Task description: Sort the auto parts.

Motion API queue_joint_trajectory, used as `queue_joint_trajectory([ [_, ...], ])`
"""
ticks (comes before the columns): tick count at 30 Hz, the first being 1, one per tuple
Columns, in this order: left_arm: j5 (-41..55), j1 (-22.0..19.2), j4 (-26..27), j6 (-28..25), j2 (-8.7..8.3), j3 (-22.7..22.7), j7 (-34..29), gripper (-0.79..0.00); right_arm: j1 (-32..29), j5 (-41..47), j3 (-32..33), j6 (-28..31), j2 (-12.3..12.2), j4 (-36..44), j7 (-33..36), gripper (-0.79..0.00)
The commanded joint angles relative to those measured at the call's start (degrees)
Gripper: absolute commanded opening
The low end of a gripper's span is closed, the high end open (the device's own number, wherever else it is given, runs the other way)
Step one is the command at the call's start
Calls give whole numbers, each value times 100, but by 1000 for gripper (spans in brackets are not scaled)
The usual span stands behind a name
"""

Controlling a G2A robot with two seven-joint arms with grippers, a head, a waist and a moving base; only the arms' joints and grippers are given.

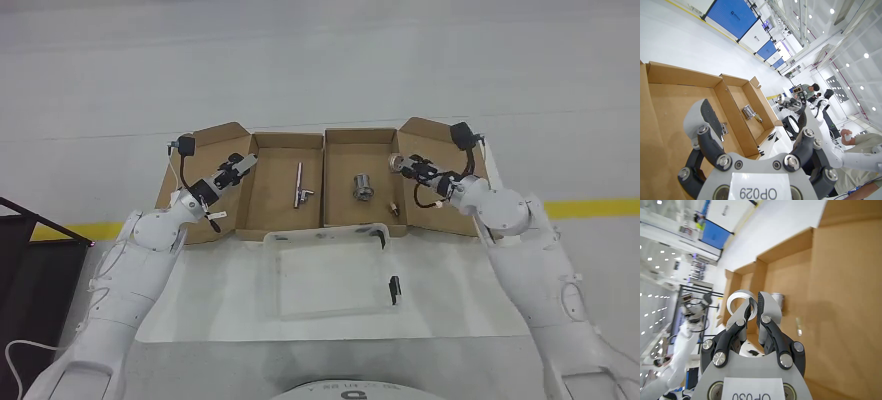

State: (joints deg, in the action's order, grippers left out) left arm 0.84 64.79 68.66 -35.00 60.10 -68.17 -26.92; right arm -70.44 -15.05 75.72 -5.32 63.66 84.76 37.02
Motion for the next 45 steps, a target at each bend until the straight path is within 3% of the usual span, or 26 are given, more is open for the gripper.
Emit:
queue_joint_trajectory([
  [1, 0, 0, 0, 0, 0, 0, 0, 0, 145, -288, -199, -315, 13, -97, 135, -785],
  [15, 0, 0, 0, 0, 0, 0, 0, 0, 411, -811, -645, -923, 67, -204, 416, -785],
  [19, 0, 0, 0, 0, 0, 0, 0, 0, 415, -813, -661, -1004, 79, -202, 364, -403],
  [21, 0, 0, 0, 0, 0, 0, 0, 0, 402, -742, -643, -983, 84, -185, 331, 0],
  [27, 0, 0, 0, 0, 0, 0, 0, 0, 260, -418, -492, -582, 77, 18, 267, 0],
  [32, 0, 0, 0, 0, 0, 0, 0, 0, -56, 537, -155, 662, 65, 384, 165, 0],
  [38, 0, 0, 0, 0, 0, 0, 0, 0, -683, 1461, 295, 2451, 45, 822, -433, 0],
  [45, 0, 0, 0, 0, 0, 0, 0, 0, -1029, 2087, 506, 3682, 50, 765, -748, 0],
])
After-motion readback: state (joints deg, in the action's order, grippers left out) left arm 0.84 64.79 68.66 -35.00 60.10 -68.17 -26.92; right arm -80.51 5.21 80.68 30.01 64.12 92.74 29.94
